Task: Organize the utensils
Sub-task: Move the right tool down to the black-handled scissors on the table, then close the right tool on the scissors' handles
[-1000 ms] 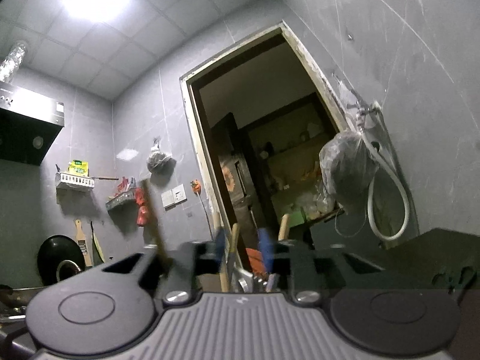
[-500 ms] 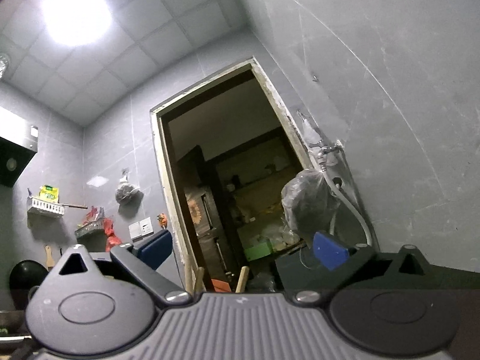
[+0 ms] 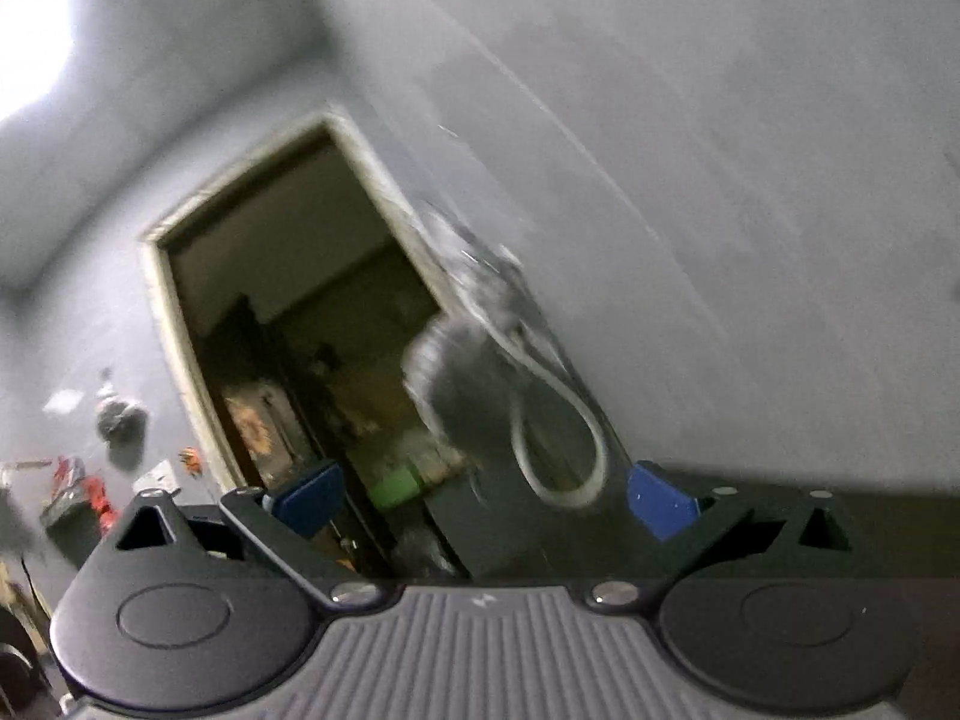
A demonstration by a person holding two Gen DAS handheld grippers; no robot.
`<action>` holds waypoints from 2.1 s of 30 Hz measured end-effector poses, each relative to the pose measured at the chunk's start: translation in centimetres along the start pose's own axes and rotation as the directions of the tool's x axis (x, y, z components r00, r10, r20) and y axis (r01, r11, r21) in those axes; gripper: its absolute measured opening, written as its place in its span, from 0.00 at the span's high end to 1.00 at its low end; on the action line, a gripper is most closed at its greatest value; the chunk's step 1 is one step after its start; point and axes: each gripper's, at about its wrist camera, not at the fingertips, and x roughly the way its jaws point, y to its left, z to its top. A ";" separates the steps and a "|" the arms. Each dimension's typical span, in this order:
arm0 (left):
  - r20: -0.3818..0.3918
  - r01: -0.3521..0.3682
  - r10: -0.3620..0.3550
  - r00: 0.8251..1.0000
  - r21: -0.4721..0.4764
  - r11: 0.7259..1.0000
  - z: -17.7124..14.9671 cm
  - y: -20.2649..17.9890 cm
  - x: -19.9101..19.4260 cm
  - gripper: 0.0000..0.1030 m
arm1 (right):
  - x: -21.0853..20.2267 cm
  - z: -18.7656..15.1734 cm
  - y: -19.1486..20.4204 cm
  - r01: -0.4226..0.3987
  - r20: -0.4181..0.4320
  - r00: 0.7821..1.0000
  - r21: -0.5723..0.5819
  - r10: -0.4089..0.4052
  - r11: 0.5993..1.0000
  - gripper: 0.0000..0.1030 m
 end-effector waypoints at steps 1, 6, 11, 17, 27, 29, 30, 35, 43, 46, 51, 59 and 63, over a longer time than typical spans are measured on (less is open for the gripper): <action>0.000 0.000 0.000 1.000 0.000 1.000 0.0 0.0 0.0 0.22 | 0.0 -0.3 -0.8 0.016 -0.020 1.000 0.022 -0.016 1.000 0.00; 0.001 -0.003 0.003 1.000 -0.001 1.000 -0.1 -0.1 -0.1 0.22 | 1.0 -2.2 -3.6 0.077 -0.114 0.991 0.051 -0.070 0.996 0.00; 0.001 -0.001 0.001 1.000 -0.002 1.000 -0.1 -0.2 -0.2 0.22 | 2.3 -3.4 -5.5 0.074 -0.212 0.976 0.142 -0.042 0.987 0.00; 0.004 0.023 -0.023 1.000 -0.022 0.999 -0.2 0.4 -0.2 0.22 | 3.3 -3.8 -6.1 0.047 -0.264 0.965 0.159 -0.003 0.986 0.00; 0.008 0.064 -0.064 0.998 -0.046 0.997 -0.3 1.6 -0.1 0.23 | 3.7 -3.9 -7.0 0.060 -0.289 0.957 0.203 0.001 0.977 0.00; 0.008 0.071 -0.070 0.997 -0.050 0.996 -0.2 1.8 -0.1 0.23 | 4.2 -4.0 -7.4 0.071 -0.314 0.949 0.225 0.004 0.972 0.00; 0.008 0.073 -0.072 0.997 -0.051 0.996 -0.2 1.9 0.0 0.23 | 4.5 -4.1 -7.6 0.078 -0.329 0.944 0.237 0.005 0.968 0.00; 0.008 0.071 -0.071 0.997 -0.052 0.996 -0.3 2.1 0.1 0.23 | 5.1 -4.3 -7.1 0.081 -0.359 0.933 0.203 -0.003 0.976 0.00; 0.016 0.057 -0.056 0.998 -0.060 0.997 -0.6 1.6 -0.2 0.22 | 5.5 -4.8 -5.8 0.115 -0.413 0.909 0.131 -0.052 0.985 0.00; 0.016 0.059 -0.059 0.998 -0.060 0.996 -0.6 1.6 -0.2 0.22 | 5.8 -5.0 -5.2 0.135 -0.440 0.894 0.088 -0.084 0.987 0.00; 0.018 0.079 -0.078 0.997 -0.067 0.995 -0.6 1.8 -0.1 0.23 | 6.9 -4.4 -4.7 0.201 -0.500 0.851 0.026 -0.162 0.979 0.00; 0.017 0.074 -0.073 0.997 -0.066 0.995 -0.6 2.0 0.0 0.23 | 12.7 -1.0 -3.3 0.253 -0.534 0.794 -0.147 -0.292 0.956 0.00; 0.013 0.070 -0.069 0.998 -0.061 0.996 -0.5 1.9 0.1 0.23 | 17.6 -0.4 -4.1 0.279 -0.573 0.742 -0.209 -0.349 0.937 0.00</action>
